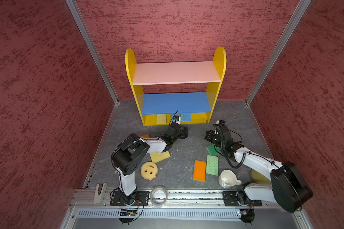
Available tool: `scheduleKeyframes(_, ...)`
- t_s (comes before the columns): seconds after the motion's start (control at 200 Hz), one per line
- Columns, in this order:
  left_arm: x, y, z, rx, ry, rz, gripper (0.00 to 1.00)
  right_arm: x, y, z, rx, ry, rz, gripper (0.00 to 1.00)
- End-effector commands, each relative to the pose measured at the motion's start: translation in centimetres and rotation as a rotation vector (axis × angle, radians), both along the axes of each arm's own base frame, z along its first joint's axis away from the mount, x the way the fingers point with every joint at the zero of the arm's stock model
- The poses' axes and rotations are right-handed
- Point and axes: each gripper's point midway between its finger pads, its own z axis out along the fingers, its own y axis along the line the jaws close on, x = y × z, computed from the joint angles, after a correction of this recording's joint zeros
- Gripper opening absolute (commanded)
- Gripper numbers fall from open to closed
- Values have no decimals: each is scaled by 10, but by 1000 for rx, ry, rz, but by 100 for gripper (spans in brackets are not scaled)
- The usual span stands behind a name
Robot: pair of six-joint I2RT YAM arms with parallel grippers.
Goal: Arrange cleaning sponges on a shelf
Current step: Move the shelf to the top-center of the table.
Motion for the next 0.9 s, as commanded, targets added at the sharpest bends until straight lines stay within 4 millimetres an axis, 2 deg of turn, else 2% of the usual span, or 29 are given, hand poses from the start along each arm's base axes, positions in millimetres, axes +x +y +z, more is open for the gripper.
scheduleKeyframes(0.0,14,-16,25,-63,-130,-24,73,-12,-12,6,-34,-5,-1,3)
scheduleKeyframes(0.13,27,-33,10,-42,-64,-64,90,-18,-13,17,-12,-27,12,4)
scheduleKeyframes(0.301,40,-42,-3,-118,10,-97,96,-23,-18,22,-15,-44,16,4)
scheduleKeyframes(0.491,56,-40,-20,-71,67,-43,99,-29,-22,25,0,-59,15,4)
scheduleKeyframes(0.591,60,-42,-21,-60,59,-43,97,-32,-24,21,4,-55,11,4)
scheduleKeyframes(0.721,62,-49,-29,-56,87,-68,82,-34,-23,13,15,-37,12,4)
scheduleKeyframes(0.796,63,-46,-36,-34,103,-43,83,-35,-22,10,22,-29,19,4)
scheduleKeyframes(0.892,65,-45,-33,-39,106,-29,80,-36,-23,8,26,-26,20,4)
